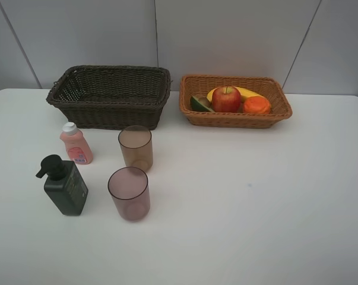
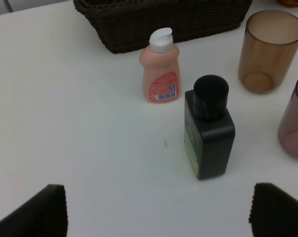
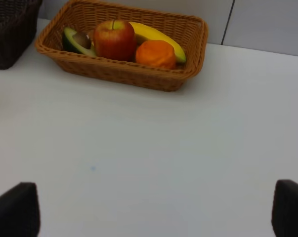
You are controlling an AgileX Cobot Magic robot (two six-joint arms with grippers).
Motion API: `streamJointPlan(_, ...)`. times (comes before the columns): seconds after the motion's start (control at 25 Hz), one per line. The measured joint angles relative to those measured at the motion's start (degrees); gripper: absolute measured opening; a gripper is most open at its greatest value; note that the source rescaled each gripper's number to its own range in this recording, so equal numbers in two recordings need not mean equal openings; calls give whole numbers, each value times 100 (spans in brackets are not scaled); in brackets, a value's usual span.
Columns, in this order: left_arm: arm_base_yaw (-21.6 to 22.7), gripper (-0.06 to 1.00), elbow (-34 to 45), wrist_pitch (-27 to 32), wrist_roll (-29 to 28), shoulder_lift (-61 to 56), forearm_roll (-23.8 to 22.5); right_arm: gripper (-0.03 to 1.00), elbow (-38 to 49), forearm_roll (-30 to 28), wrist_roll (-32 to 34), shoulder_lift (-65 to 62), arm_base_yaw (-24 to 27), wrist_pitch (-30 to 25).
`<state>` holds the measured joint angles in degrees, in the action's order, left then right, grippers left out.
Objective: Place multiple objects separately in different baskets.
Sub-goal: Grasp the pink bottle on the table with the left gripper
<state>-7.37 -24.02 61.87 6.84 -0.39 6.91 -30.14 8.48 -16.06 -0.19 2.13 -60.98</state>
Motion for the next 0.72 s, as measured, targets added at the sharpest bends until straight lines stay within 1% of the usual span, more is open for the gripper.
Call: streamJointPlan(0.72,0,98,0,0,0,0,0,98,0,0,0,0,0,0)
